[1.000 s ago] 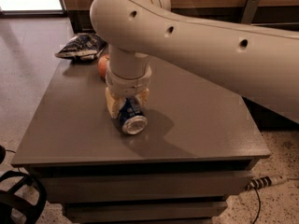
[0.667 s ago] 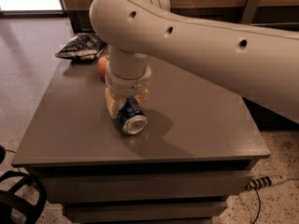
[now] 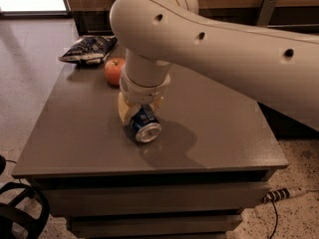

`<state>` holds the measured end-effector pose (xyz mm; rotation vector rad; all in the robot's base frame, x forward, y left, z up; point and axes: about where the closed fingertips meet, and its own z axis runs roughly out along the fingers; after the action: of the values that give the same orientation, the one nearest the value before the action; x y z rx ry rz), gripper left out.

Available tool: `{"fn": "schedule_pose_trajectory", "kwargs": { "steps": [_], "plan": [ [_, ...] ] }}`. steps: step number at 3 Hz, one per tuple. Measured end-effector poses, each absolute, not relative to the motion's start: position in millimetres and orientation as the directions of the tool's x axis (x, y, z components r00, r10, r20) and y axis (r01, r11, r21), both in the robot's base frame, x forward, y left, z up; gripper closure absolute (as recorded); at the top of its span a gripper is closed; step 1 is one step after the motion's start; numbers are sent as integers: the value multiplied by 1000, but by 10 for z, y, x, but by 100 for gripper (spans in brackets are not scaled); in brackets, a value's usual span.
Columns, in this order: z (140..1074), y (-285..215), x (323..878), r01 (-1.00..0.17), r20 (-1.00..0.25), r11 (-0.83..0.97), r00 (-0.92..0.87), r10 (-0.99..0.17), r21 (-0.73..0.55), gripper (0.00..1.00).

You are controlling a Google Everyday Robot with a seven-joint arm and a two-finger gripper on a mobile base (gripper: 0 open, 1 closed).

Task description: Place pepsi can upright

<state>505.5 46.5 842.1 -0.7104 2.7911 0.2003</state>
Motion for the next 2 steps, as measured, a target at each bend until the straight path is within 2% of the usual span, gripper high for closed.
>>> {"fn": "schedule_pose_trajectory", "kwargs": {
  "steps": [1,2],
  "plan": [
    [8440,231,4788,-508,-369,853,-821,-437,120,100],
    [8166,-118,4576,-483,-392,855,-835,-386,187,100]
  ]
}}
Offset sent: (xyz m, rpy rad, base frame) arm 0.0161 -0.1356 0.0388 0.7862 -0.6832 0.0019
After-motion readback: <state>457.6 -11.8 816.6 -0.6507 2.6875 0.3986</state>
